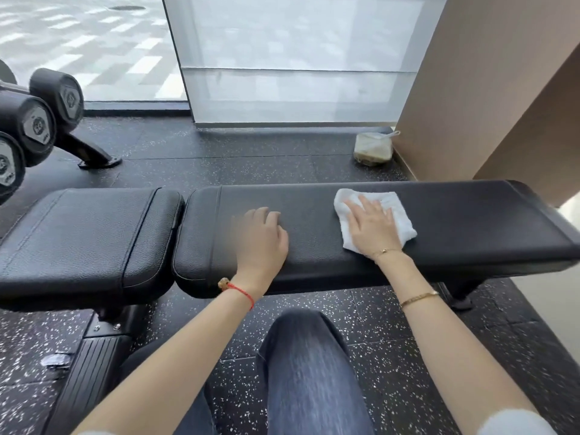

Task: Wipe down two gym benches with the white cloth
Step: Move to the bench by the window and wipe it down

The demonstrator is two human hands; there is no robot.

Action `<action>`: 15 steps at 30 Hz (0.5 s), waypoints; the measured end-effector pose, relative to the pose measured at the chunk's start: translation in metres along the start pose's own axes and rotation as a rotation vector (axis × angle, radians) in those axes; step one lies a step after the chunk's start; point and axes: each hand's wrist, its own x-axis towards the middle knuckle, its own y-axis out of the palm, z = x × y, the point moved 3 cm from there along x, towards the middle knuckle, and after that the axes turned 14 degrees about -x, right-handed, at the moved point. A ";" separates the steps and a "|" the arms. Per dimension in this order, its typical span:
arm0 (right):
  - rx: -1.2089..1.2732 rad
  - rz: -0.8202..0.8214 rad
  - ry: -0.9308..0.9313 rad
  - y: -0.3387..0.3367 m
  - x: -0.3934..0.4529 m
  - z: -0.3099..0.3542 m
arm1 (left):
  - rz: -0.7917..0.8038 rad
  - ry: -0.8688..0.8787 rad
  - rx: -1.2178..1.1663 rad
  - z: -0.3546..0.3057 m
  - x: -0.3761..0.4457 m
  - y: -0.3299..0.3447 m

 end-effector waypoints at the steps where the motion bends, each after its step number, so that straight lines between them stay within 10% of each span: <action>1: 0.008 -0.014 -0.075 0.002 -0.009 0.008 | 0.007 0.017 -0.027 -0.010 0.001 0.006; 5: 0.036 -0.071 -0.231 0.010 -0.045 -0.004 | 0.084 0.064 -0.035 -0.041 0.004 0.035; 15: 0.001 -0.077 0.182 0.004 -0.004 -0.158 | 0.037 0.084 0.039 -0.044 0.005 0.049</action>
